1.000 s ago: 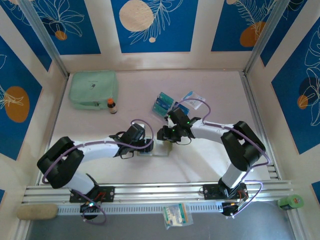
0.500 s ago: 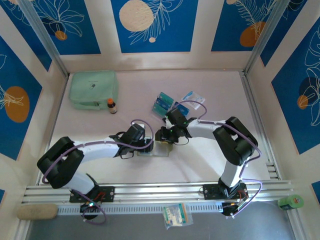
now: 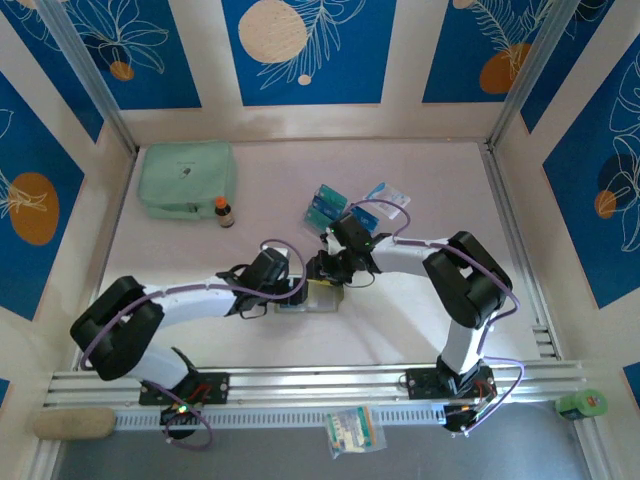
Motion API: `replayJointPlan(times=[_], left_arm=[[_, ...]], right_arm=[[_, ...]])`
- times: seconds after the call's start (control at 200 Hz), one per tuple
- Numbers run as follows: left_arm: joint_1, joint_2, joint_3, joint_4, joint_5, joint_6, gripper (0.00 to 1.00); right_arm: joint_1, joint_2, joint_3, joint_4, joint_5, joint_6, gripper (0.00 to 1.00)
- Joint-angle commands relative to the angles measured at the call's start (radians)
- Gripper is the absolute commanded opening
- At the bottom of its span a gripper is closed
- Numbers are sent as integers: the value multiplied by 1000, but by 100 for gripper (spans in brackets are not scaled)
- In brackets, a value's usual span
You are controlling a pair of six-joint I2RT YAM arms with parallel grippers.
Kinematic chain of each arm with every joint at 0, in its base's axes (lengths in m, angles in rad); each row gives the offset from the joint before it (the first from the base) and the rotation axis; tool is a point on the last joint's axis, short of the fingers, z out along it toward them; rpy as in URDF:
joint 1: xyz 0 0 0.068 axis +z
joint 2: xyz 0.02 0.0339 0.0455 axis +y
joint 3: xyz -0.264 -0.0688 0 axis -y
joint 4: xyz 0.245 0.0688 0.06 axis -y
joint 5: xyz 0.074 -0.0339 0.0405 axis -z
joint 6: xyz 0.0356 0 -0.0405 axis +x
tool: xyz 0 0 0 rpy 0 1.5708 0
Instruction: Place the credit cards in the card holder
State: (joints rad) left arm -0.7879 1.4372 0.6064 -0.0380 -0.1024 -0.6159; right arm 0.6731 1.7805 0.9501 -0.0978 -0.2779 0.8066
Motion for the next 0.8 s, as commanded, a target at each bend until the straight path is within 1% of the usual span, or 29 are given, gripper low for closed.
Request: replayJointPlan(times=[0.0, 0.08, 0.22, 0.355, 0.535, 0.685, 0.795], left_arm=[[-8, -79, -13, -44, -17, -20, 97], [-7, -137, -17, -69, -47, -27, 100], [-1, -239, -39, -112, -95, -35, 100], [7, -339, -73, -144, -128, -50, 100], [21, -439, -111, -186, -149, -62, 100], [32, -487, -133, -208, -158, -64, 100], [38, -498, -144, -214, -157, -66, 100]], right_arm=[[14, -66, 9, -1, -56, 26, 43], [24, -80, 13, -7, -61, 42, 50], [45, -79, 36, -18, -58, 62, 56], [69, -45, 81, -30, -57, 72, 58], [92, 36, 158, -43, -60, 84, 60], [97, 114, 218, -53, -68, 85, 60], [97, 145, 238, -51, -78, 86, 60]])
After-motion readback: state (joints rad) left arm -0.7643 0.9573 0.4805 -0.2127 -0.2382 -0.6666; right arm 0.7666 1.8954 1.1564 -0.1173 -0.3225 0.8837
